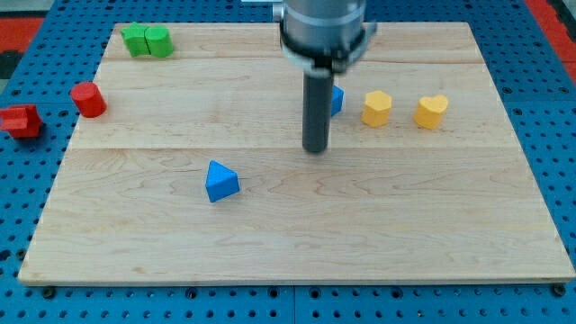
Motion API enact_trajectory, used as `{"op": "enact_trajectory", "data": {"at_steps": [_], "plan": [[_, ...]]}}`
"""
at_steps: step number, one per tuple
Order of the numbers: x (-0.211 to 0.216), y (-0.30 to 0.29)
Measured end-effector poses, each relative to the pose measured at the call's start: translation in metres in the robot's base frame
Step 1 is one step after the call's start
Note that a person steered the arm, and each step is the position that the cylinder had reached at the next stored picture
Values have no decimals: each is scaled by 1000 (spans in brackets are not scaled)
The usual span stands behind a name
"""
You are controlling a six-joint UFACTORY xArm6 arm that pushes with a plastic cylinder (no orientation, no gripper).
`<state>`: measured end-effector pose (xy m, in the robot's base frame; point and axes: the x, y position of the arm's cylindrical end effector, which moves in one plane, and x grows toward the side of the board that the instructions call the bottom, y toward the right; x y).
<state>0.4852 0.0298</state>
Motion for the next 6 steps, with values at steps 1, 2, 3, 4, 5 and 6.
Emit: {"op": "enact_trajectory", "data": {"at_steps": [1, 2, 3, 4, 5, 6], "plan": [[87, -85], [70, -161], [25, -124], [-9, -92], [-53, -108], [-5, -116]]}}
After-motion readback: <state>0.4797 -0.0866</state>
